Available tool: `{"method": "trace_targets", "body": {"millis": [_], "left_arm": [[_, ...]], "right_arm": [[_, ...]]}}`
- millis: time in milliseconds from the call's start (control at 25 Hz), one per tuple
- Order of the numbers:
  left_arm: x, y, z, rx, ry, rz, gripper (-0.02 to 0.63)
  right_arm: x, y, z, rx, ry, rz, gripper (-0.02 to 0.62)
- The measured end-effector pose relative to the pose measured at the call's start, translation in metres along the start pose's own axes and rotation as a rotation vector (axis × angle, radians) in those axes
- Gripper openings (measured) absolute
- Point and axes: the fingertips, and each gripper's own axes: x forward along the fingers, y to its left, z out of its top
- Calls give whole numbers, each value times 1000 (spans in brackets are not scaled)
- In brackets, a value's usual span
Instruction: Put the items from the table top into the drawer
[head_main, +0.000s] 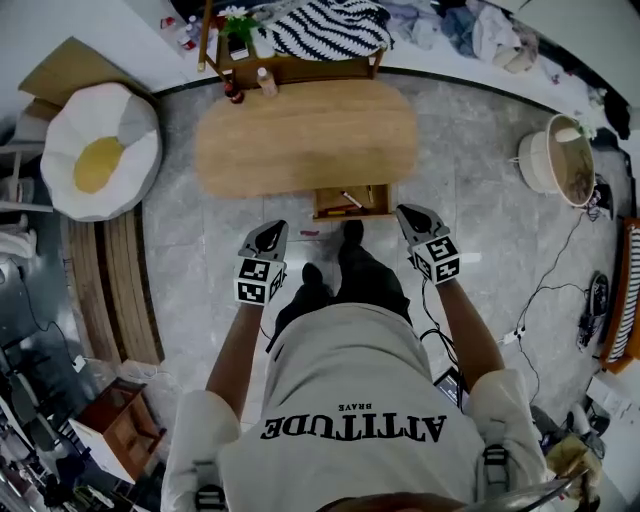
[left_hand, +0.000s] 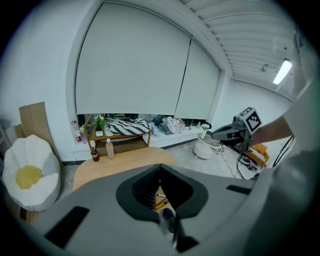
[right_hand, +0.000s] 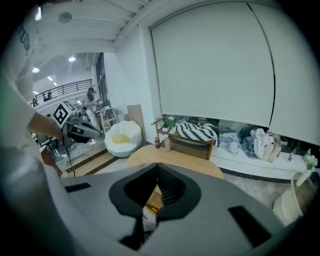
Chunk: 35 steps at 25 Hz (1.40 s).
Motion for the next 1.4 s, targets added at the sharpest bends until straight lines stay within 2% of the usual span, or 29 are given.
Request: {"method": "trace_targets", "body": {"millis": [440,640,880,1080,1400], "left_arm": [[-70,-8,-9,73,-84,-52,21],[-94,-26,-5,104,-125,-64,21],[-103,-59,25,116,-183,-43,21],[-105,-87,39,118,-204,-14,21],[-106,-100,49,95,-238,49,21]], "right_arm": [[-73,70,7,-35,-89,-141,18],[-117,84,4,-4,-140,-213,18],[-175,52,14,11,-208,-274,18],[-211,14,3,35,-223,-311,18],[-231,-13,4,20,-250,-303,18]]}}
